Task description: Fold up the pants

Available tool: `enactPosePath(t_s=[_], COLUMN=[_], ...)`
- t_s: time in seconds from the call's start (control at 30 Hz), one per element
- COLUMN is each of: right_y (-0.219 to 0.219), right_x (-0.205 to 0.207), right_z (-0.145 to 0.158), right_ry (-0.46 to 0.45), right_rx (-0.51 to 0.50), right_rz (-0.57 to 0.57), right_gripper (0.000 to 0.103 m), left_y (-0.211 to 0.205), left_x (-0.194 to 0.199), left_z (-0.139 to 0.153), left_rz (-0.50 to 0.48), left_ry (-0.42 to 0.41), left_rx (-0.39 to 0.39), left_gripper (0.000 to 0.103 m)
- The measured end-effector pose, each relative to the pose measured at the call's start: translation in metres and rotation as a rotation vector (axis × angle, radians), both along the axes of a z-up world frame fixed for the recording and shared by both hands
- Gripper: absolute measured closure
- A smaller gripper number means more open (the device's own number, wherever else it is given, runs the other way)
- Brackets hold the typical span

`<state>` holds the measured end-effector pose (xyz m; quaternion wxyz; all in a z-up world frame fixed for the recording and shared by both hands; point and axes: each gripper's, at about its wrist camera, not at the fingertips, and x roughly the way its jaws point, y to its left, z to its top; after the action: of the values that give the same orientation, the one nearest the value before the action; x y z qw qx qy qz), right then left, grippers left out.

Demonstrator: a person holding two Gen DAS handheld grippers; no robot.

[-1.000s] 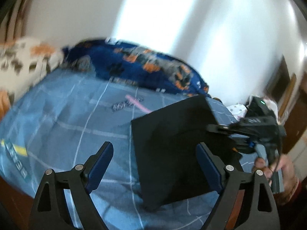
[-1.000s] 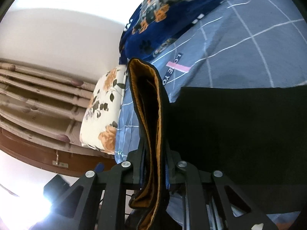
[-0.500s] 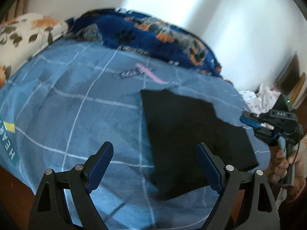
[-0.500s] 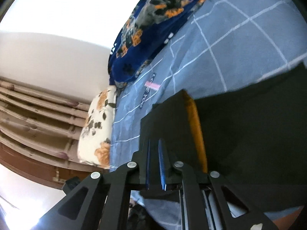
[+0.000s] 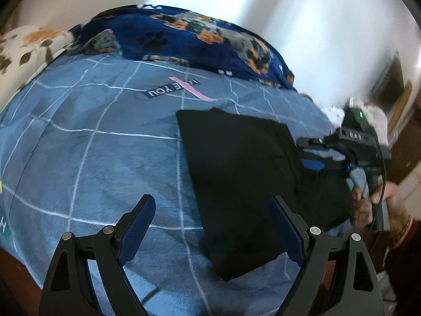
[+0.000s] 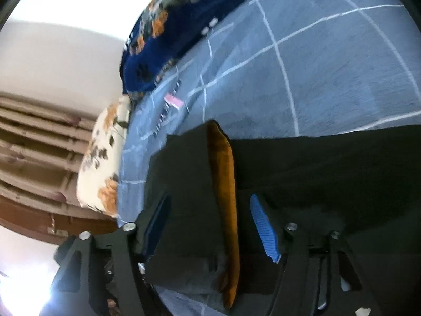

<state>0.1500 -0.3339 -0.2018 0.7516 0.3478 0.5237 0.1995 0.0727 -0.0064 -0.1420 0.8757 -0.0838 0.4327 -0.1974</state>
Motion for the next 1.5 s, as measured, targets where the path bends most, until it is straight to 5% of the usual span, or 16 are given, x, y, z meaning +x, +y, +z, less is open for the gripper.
enactPosePath(t_s=[0.2, 0.33, 0.5, 0.77, 0.83, 0.9, 0.97, 1.27, 1.5], right_y=[0.007, 0.014, 0.009, 0.044, 0.052, 0.056, 0.048, 0.035, -0.004], right_x=[0.005, 0.004, 0.004, 0.014, 0.016, 0.017, 0.019, -0.005, -0.03], right_z=[-0.003, -0.009, -0.02, -0.005, -0.004, -0.012, -0.024, 0.002, 0.009], right_ry=[-0.014, 0.022, 0.02, -0.035, -0.062, -0.053, -0.008, -0.111, -0.139], right_rx=[0.052, 0.255, 0.367, 0.179, 0.166, 0.11, 0.102, 0.217, 0.257], right_rz=[0.058, 0.155, 0.178, 0.284, 0.303, 0.307, 0.272, 0.181, 0.053], right_gripper=[0.025, 0.024, 0.025, 0.019, 0.027, 0.072, 0.081, 0.087, 0.088], left_y=[-0.012, -0.012, -0.011, -0.012, -0.013, -0.013, -0.015, -0.022, -0.039], left_x=[0.01, 0.013, 0.018, 0.022, 0.023, 0.023, 0.024, 0.01, 0.004], left_z=[-0.014, -0.02, -0.027, -0.035, -0.036, -0.036, -0.036, 0.0, 0.011], left_rz=[-0.037, -0.039, -0.042, -0.045, -0.046, -0.049, -0.057, -0.073, -0.136], left_ry=[0.052, 0.067, 0.096, 0.111, 0.114, 0.11, 0.109, -0.025, -0.051], left_rx=[0.013, -0.013, -0.046, -0.052, -0.051, -0.048, -0.041, 0.009, 0.035], left_gripper=[0.015, 0.015, 0.015, 0.015, 0.015, 0.015, 0.015, 0.015, 0.015])
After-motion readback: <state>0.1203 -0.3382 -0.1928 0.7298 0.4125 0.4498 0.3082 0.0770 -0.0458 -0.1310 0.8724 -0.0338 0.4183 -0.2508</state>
